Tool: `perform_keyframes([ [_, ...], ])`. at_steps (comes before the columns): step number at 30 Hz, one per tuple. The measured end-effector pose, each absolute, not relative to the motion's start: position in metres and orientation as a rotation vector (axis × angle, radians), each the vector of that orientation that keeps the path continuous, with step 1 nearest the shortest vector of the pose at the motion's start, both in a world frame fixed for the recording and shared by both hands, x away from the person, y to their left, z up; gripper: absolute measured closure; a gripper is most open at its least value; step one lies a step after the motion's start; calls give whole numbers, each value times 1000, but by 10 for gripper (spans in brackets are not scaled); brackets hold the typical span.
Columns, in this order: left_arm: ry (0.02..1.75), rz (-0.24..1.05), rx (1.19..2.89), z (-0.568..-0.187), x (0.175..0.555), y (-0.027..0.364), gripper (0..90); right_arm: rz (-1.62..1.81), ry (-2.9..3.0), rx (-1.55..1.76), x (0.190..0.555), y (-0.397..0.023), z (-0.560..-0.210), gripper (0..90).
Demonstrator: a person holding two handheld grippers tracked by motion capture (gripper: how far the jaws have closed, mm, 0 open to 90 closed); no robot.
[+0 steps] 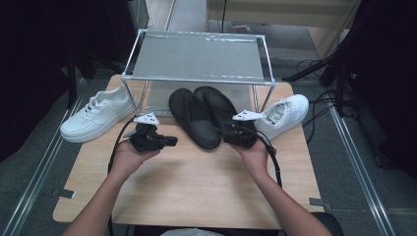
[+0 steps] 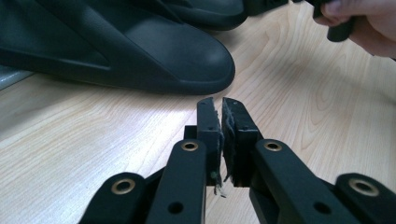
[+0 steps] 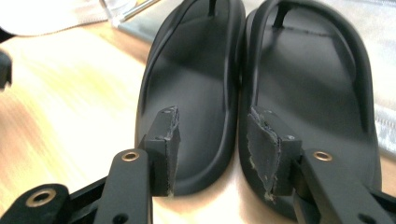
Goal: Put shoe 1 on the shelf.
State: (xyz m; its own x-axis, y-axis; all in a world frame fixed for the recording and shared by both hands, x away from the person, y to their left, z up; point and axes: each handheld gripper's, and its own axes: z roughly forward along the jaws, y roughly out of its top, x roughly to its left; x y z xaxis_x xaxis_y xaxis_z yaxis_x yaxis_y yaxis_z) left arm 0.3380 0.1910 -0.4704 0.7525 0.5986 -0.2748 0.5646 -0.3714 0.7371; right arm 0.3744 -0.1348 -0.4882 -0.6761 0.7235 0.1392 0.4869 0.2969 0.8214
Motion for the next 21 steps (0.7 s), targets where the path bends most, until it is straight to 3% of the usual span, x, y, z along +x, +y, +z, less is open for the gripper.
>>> perform_keyframes([
  [9, 860, 27, 2056, -463, 354, 194, 900, 1329, 2329, 1087, 357, -138, -501, 554],
  [14, 861, 12, 2059, -458, 367, 193, 900, 1338, 2342, 1098, 356, -141, -507, 491],
  [21, 828, 20, 2077, -442, 388, 189, 900, 1304, 2385, 1082, 352, -142, -516, 474],
])
